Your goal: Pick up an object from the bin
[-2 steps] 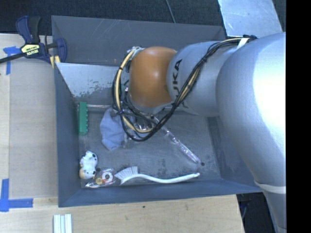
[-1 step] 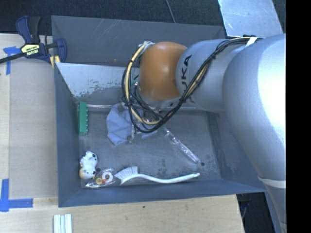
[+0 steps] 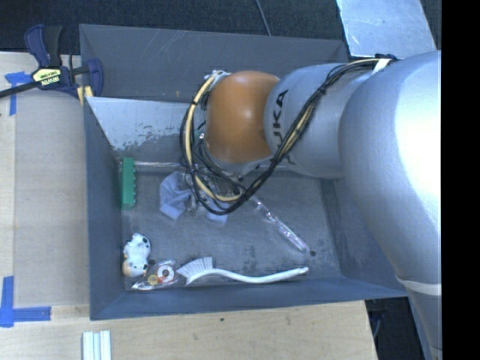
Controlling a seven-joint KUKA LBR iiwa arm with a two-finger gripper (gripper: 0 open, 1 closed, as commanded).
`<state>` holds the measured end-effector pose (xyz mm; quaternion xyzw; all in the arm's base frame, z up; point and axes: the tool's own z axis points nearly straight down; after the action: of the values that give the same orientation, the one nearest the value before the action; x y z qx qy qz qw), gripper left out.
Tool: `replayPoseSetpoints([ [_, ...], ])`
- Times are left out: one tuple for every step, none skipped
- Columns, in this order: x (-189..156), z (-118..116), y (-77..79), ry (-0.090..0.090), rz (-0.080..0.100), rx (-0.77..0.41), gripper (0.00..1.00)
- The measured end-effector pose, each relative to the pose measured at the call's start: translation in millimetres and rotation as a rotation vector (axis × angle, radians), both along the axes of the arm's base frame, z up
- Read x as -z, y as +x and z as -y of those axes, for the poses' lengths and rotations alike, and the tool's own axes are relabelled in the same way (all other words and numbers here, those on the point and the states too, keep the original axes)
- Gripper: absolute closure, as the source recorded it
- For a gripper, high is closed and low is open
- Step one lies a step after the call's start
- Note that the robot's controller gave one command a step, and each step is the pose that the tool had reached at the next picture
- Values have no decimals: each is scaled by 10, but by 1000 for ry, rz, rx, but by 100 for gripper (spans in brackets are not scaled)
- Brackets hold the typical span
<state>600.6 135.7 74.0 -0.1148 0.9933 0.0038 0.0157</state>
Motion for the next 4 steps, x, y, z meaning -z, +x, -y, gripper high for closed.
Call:
replayPoseSetpoints([
  [0, 0, 0, 0, 0, 0, 100],
  [-45, 20, -92, 1, 1, -1, 100],
  [-800, 5, -75, 3, 12, 2, 100],
  [-901, 5, -110, -1, -5, 5, 100],
])
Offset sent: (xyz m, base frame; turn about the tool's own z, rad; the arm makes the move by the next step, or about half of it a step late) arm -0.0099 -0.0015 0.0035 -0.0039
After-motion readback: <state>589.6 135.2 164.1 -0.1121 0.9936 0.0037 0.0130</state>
